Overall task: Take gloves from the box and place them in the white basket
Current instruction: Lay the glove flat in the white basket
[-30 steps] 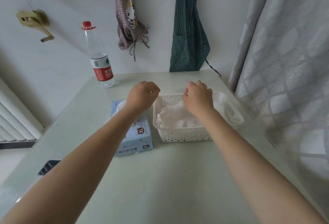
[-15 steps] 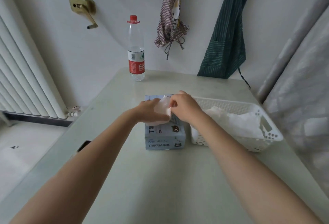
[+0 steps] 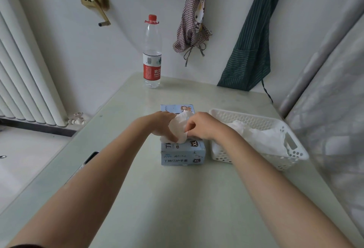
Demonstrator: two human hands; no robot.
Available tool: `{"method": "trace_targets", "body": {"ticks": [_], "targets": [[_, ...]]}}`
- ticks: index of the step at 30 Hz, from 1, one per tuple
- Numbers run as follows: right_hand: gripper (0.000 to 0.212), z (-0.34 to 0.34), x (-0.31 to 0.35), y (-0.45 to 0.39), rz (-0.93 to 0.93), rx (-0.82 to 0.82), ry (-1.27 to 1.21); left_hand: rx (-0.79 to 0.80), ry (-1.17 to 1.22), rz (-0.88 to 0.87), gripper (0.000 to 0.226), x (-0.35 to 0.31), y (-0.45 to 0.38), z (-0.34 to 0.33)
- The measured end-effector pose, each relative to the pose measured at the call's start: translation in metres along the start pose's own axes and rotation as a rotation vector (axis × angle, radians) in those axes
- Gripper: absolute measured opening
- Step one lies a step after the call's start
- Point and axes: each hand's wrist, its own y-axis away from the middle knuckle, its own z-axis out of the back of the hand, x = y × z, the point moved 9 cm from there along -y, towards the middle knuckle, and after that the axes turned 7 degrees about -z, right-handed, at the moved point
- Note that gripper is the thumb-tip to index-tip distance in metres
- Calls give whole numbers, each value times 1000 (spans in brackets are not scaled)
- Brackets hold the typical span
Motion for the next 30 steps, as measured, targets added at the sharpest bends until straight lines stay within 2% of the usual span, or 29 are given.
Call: {"method": "trace_targets", "body": {"ticks": [5,11,13,16,20,22,24,30], "targets": [[8,-7,2,7,-13,104,-21,97,-82,31,69,6,-2,-4],[21,0,1,10,-26,105,-144,-129,43,3,34,-3,-6,2],[20,11,-3,9,-64,54,-263,-134,104,10,30,-3,-1,4],[21,23,-9,3,-87,-75,-342,-85,105,45,43,1,8,2],[24,13,-5,-3,-53,-75,-225,-93,282,6,56,-2,17,10],[11,20,-3,-5,-53,-162,-204,-177,459,-39,49,-4,19,20],[5,36,-3,-5,-51,-302,-219,-287,554,-78,31,-6,21,31],[13,95,5,18,13,-717,-319,-522,416,-85,17,-10,22,49]]}}
